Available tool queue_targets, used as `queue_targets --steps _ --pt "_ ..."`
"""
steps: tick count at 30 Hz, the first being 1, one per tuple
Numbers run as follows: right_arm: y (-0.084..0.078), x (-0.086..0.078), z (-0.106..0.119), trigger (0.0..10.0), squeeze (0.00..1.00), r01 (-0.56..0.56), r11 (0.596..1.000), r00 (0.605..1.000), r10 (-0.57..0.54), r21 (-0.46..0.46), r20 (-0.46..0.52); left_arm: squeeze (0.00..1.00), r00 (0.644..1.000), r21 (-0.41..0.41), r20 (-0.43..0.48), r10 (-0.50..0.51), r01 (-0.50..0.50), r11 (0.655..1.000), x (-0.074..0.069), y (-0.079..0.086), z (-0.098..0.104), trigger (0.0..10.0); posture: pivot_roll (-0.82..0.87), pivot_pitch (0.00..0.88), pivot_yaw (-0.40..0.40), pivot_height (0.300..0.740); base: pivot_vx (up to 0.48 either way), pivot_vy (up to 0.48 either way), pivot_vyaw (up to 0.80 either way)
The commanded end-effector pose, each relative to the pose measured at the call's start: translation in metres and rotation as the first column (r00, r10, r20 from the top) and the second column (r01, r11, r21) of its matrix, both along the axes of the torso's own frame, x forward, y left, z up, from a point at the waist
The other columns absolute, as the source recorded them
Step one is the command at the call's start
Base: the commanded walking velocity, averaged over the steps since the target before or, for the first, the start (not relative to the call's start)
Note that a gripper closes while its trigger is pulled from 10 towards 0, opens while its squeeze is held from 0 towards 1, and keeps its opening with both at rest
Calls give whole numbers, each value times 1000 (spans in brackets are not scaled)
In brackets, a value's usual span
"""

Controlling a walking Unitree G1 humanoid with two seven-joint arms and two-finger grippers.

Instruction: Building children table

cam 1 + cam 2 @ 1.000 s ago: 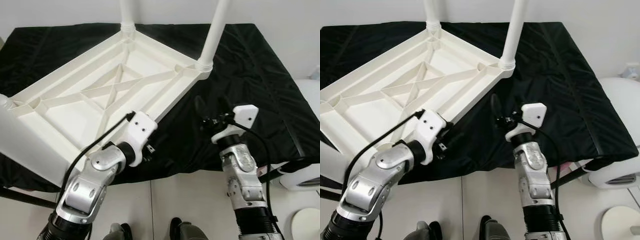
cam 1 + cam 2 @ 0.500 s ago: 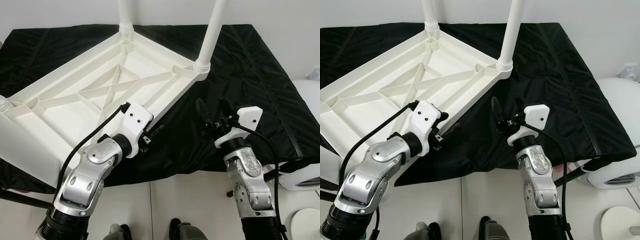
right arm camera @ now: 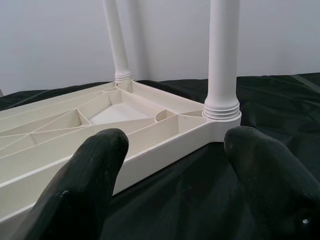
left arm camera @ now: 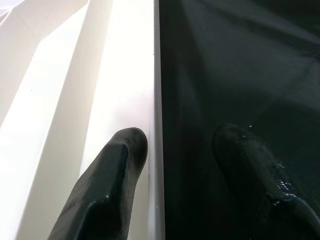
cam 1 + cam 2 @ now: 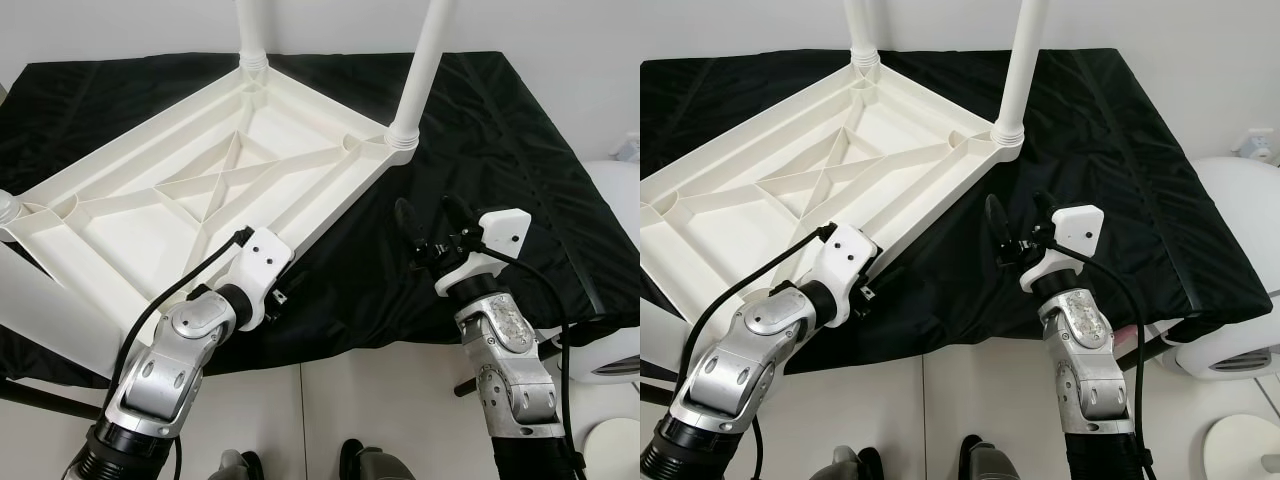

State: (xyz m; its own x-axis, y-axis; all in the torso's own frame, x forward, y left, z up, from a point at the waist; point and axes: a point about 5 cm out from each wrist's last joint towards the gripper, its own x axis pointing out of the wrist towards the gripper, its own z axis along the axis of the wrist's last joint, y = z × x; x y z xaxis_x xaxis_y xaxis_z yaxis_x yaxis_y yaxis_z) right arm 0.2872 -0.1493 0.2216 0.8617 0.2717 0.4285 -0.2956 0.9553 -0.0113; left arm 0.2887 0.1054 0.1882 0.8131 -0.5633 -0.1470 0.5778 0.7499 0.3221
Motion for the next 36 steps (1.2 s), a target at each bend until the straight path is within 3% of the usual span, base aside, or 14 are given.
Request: queue_targets --steps 1,7,10,18,19,21,22,23,28,29,30,33,34,36 --pt "-2 -3 -1 10000 0 3 1000 1000 -3 7 -6 0 995 9 -11 96 -96 995 3 12 -7 10000 -90 170 21 740 0 0 0" --pt "-2 -3 0 10000 0 1 1000 1000 -1 1 -11 0 996 44 -25 91 -90 995 2 14 -10 10000 -90 165 22 740 0 0 0" --pt "-3 -3 1 10000 0 0 1000 1000 -1 -9 -12 0 995 109 -54 85 -78 991 0 17 -14 10000 -89 167 23 740 0 0 0" --pt "-4 -2 2 10000 0 6 1000 1000 -6 -15 -11 0 990 151 -114 82 -64 986 -2 22 -15 10000 -85 178 31 740 0 0 0" --pt "-4 -2 2 10000 0 8 1000 1000 -9 -15 -11 0 990 180 -110 86 -65 981 -1 24 -14 8745 -84 183 32 740 0 0 0" --pt "-5 -2 2 10000 0 10 1000 1000 -10 -16 -11 0 991 201 -105 87 -65 977 -1 25 -13 8745 -84 184 33 740 0 0 0" --pt "-5 -3 2 10000 0 14 1000 1000 -14 -14 -13 0 991 224 -101 86 -62 973 -1 27 -10 4784 -84 188 36 740 0 0 0" --pt "-5 -3 2 10000 0 15 1000 1000 -15 -13 -13 0 992 239 -97 82 -57 969 -2 27 -8 5608 -84 192 39 740 0 0 0" --pt "-5 -3 2 10000 0 18 1000 1000 -18 -13 -14 0 988 253 -134 82 -46 966 -4 28 -8 5843 -84 194 41 740 0 0 0" --pt "-5 -4 2 10000 0 21 1000 1000 -21 -13 -15 0 988 277 -138 73 -33 960 -6 29 -7 7059 -85 199 45 740 0 0 0" --pt "-5 -4 2 10000 0 21 1000 1000 -21 -13 -15 0 988 277 -138 73 -33 960 -6 29 -7 7059 -85 199 45 740 0 0 0" --pt "-6 -5 1 10000 0 25 1000 1000 -25 -12 -17 0 987 309 -145 63 -15 951 -10 31 -5 6627 -83 201 46 740 0 0 0" --pt "-6 -5 1 10000 0 26 1000 1000 -26 -12 -17 0 987 307 -150 63 -14 952 -10 30 -4 4353 -83 202 46 740 0 0 0" --pt "-6 -6 1 10000 0 27 1000 999 -27 -12 -18 0 986 306 -157 63 -13 952 -10 30 -4 4353 -83 202 46 740 0 0 0"
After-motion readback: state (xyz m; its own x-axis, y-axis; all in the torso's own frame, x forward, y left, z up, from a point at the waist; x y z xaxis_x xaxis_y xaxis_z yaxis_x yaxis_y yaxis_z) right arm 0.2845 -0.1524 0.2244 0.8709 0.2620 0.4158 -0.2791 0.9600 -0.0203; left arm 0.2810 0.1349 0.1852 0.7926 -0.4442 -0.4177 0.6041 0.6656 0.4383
